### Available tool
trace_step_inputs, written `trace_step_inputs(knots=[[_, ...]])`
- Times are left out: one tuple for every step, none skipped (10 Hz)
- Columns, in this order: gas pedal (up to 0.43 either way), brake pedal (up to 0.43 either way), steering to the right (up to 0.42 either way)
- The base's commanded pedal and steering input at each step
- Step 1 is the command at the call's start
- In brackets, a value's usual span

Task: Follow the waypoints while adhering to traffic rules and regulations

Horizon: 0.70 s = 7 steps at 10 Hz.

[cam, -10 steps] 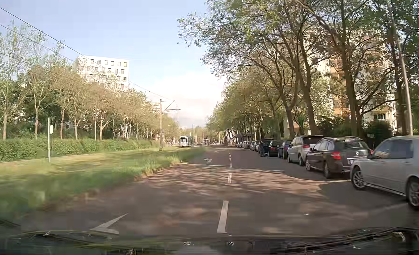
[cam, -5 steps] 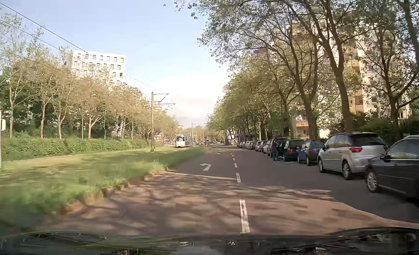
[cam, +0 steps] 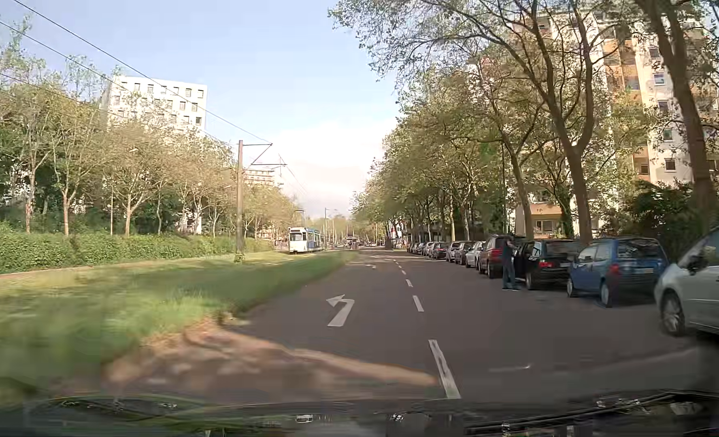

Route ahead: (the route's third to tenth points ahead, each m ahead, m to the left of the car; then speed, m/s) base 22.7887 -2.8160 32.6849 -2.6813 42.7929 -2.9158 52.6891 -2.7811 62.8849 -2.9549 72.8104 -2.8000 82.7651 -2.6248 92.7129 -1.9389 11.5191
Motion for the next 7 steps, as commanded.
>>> trace_step_inputs(knots=[[0.059,0.000,0.011],[0.059,0.000,0.012],[0.059,0.000,0.012],[0.059,0.000,0.012],[0.059,0.000,0.013],[0.067,0.000,0.014],[0.079,0.000,0.015]])
